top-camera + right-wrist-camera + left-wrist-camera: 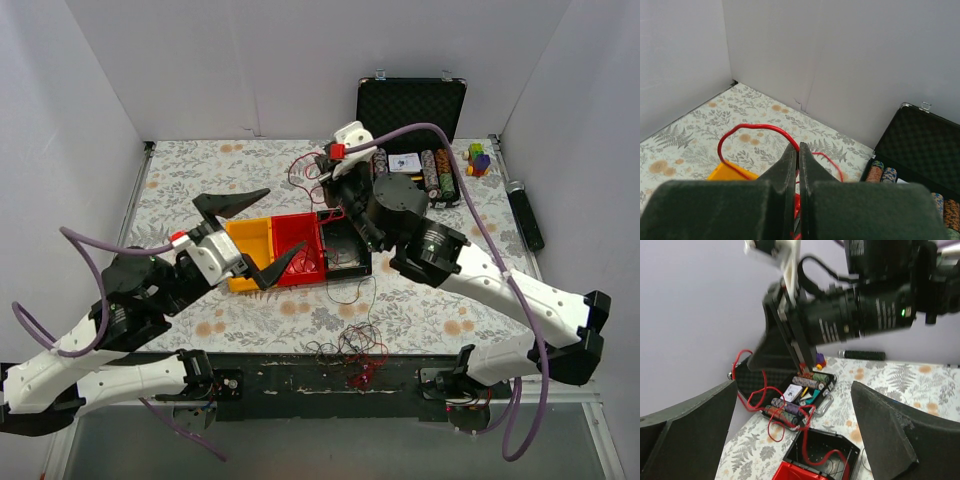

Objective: Untangle the cables
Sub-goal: Untie the cable, then place the cable in the bin.

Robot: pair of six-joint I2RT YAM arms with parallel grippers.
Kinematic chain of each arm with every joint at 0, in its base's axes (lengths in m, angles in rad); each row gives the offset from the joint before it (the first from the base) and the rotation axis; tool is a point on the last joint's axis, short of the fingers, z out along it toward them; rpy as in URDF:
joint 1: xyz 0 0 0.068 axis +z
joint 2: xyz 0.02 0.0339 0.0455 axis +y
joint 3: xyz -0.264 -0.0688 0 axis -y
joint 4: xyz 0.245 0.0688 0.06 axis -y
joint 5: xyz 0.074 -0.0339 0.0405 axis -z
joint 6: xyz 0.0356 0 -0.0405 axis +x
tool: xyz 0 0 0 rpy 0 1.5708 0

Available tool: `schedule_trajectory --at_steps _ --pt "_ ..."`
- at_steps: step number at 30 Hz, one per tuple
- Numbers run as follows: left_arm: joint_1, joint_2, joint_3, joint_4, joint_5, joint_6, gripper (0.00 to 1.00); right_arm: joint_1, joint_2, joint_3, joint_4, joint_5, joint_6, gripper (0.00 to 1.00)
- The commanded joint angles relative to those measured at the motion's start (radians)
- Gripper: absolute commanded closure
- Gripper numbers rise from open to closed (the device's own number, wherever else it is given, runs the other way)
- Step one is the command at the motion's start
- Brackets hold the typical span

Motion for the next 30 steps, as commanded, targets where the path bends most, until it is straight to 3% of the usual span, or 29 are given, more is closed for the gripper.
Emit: schedule_trajectory --at_steps 1,17,30 --pt "0.007 -0.020 0.035 0.029 -0.055 -0.021 0.02 -0.025 0.036 0.068 0.046 -0.083 0.038 0.99" --pt "0.010 -0.038 0.040 0.032 0.008 0.078 0.02 -0.124 0.255 0.149 0.052 -0.137 0.012 0.99" --pt "0.012 -0.063 -0.025 0.040 0.023 0.095 0.02 -0.144 0.199 0.145 0.063 -0.169 0.031 0.99"
